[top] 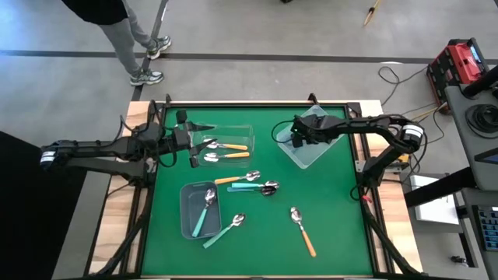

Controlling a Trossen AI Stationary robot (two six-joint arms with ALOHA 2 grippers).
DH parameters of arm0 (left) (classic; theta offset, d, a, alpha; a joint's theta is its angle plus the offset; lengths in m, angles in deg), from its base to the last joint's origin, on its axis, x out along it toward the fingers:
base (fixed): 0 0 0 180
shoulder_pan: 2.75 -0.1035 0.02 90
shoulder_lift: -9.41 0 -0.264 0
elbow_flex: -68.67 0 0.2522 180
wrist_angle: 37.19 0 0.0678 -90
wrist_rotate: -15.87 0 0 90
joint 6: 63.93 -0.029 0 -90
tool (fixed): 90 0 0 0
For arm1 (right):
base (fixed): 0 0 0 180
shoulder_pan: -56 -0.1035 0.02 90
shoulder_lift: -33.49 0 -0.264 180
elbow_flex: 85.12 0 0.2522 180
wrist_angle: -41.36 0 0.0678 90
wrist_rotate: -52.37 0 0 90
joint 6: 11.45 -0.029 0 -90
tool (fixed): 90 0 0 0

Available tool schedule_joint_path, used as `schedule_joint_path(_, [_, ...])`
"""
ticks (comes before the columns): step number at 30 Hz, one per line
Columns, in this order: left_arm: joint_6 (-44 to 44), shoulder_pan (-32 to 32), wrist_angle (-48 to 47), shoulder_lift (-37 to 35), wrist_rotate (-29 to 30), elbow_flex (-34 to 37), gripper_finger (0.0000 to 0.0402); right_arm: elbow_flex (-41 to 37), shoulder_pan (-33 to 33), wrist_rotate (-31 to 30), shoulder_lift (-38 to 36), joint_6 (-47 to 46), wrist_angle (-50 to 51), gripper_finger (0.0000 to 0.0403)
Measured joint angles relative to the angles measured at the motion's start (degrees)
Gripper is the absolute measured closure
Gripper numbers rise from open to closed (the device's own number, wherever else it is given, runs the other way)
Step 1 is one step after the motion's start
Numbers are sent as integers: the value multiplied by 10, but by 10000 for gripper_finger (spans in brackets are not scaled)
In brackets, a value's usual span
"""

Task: Sort silverware by color (type)
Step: Put the blue spoon into the white bin

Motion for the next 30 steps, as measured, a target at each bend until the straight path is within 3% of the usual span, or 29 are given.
schedule_joint_path(12, [1, 0, 0, 0, 0, 0, 239, -1, 0, -32, 36, 6, -54, 394])
schedule_joint_path(18, [1, 0, 0, 0, 0, 0, 239, -1, -1, -17, 50, 11, -54, 394])
schedule_joint_path(30, [1, 0, 0, 0, 0, 0, 239, 3, -1, 30, 46, 105, -28, 394])
